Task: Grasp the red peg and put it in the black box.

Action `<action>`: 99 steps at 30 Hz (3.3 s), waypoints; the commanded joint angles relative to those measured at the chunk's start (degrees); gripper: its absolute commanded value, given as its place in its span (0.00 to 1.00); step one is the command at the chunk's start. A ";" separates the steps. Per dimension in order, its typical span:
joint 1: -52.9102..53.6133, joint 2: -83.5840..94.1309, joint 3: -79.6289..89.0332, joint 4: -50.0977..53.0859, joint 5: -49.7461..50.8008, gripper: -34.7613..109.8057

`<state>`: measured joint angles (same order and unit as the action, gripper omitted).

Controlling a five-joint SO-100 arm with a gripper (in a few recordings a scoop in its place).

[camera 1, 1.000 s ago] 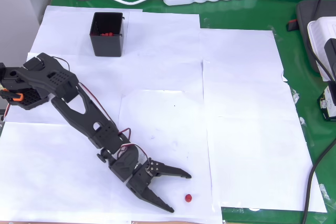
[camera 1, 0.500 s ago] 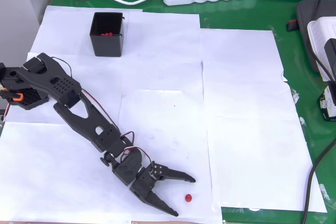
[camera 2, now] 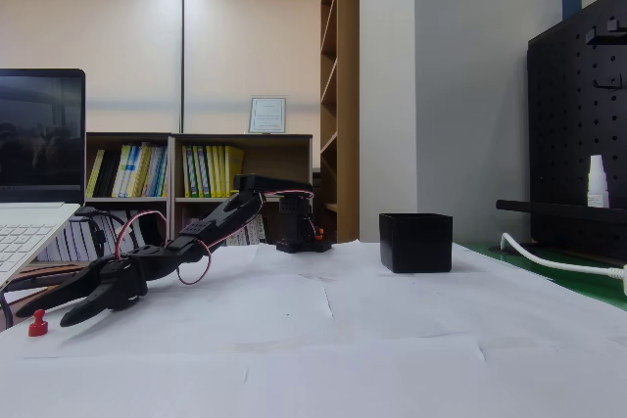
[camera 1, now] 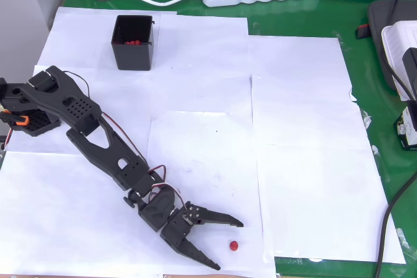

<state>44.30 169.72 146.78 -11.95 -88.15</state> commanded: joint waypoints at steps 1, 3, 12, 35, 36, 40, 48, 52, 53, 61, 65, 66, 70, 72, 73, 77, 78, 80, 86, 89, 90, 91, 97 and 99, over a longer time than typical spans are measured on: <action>-0.26 -1.76 -2.29 3.60 0.26 0.51; -0.35 -3.43 -4.92 3.16 2.37 0.51; -1.76 -3.96 -3.43 7.56 3.34 0.52; -6.77 -2.02 2.55 9.93 1.05 0.52; -7.03 -1.93 2.55 9.49 1.32 0.52; -7.12 -1.93 2.46 9.49 1.32 0.52; -6.59 -1.76 2.29 9.49 -0.70 0.52; -6.50 -1.67 2.29 9.40 -0.79 0.51; -6.50 -1.67 2.29 9.40 -0.88 0.51; -6.15 -1.67 2.46 9.32 -1.32 0.47; -5.98 -1.58 2.81 9.32 -1.41 0.45; -5.98 -1.58 2.81 9.32 -1.32 0.43; -5.98 -1.49 3.08 9.32 -0.97 0.34; -5.98 -1.49 3.16 9.32 -0.70 0.33; -5.98 -1.49 3.25 9.32 -0.70 0.31; -5.98 -1.49 3.43 9.32 0.18 0.27; -5.98 -1.41 3.43 9.14 0.26 0.26; -5.98 -1.32 3.43 9.05 0.35 0.24; -5.98 -1.05 3.43 8.70 0.35 0.24; -5.89 -1.05 3.43 8.70 0.35 0.24; -5.89 -0.97 3.43 8.70 0.35 0.24; -5.89 -0.97 3.43 8.70 0.35 0.24; -5.80 -0.44 3.43 7.12 0.26 0.29; -5.80 -0.44 3.43 7.03 0.00 0.30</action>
<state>37.62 168.75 149.85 -4.39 -87.54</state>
